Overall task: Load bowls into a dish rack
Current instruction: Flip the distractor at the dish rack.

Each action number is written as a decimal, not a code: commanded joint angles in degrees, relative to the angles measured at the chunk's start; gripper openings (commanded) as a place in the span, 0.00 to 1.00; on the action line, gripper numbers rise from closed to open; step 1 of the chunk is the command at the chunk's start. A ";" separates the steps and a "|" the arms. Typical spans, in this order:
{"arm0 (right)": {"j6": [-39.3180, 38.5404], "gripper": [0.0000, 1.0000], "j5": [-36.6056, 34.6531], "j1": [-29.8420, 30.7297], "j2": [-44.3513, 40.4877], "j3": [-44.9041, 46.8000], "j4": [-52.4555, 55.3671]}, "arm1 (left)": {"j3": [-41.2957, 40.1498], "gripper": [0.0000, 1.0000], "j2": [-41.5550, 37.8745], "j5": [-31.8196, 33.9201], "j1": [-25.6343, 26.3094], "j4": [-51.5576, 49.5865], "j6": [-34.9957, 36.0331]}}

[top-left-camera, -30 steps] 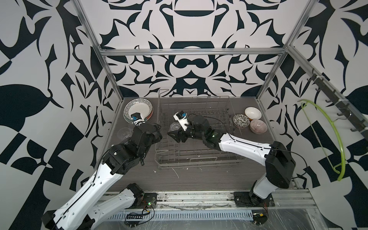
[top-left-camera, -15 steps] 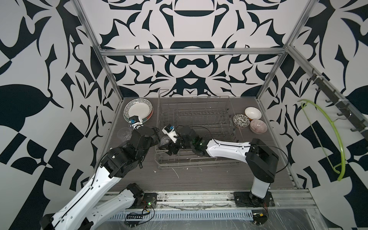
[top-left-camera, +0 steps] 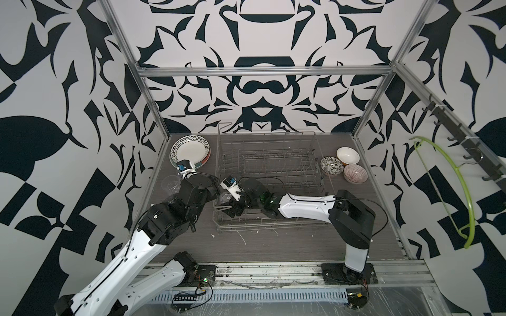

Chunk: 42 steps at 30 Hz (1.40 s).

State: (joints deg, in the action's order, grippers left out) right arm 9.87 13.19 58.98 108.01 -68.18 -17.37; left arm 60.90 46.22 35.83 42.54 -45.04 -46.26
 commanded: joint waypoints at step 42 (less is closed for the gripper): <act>-6.01 0.83 -10.23 1.75 -13.41 3.30 5.82 | -0.48 0.74 -1.59 3.63 -2.09 -2.97 2.14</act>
State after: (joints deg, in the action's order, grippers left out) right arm 6.22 6.26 60.49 100.62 -65.54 -11.31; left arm 60.38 46.35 37.85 41.56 -46.11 -44.88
